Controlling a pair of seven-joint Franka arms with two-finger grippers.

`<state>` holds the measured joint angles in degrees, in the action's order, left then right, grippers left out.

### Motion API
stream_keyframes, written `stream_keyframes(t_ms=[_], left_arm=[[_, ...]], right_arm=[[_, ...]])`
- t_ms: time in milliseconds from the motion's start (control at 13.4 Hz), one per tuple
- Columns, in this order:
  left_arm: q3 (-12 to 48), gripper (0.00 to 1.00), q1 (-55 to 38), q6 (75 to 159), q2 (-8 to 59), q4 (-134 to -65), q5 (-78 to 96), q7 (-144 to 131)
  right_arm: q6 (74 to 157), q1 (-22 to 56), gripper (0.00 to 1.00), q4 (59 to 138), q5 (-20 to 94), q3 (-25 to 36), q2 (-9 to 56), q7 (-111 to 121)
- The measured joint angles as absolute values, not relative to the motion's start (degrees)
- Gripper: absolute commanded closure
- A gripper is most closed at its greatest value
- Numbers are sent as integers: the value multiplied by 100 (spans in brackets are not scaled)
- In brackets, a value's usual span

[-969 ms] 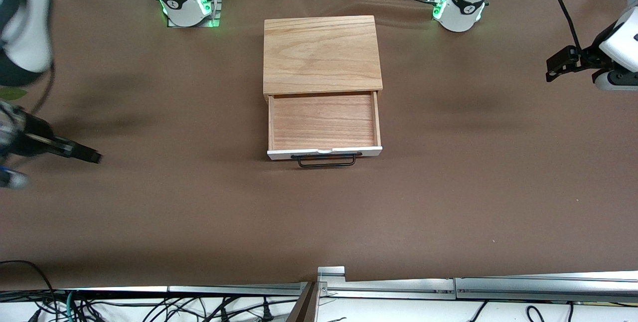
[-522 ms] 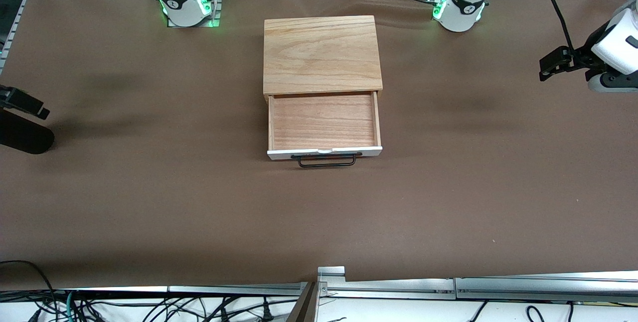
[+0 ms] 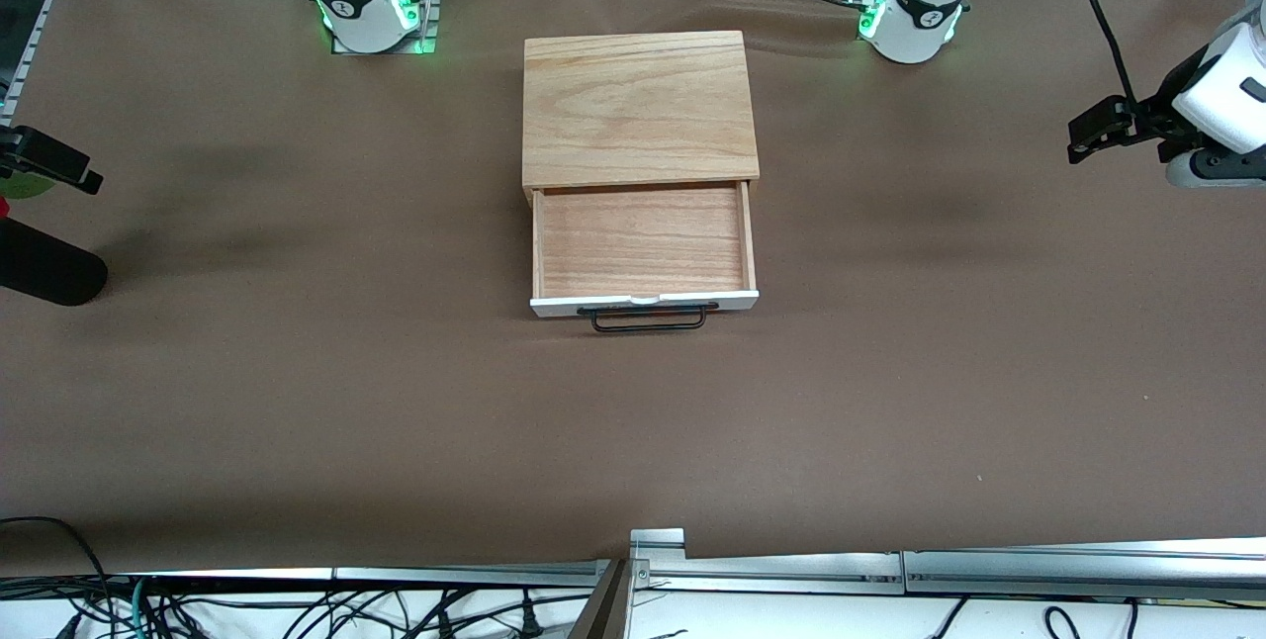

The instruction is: Pull top drawer with both arms simultaneously

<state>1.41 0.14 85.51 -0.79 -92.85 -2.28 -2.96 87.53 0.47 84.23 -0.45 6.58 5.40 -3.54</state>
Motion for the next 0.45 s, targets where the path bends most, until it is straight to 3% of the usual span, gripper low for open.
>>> stream_keyframes(t_ms=[447], left_arm=[[94,0,316,8546,14,-9285,316,-295]], right_arm=[[8712,48,0,8457,-46,636,613,-337]])
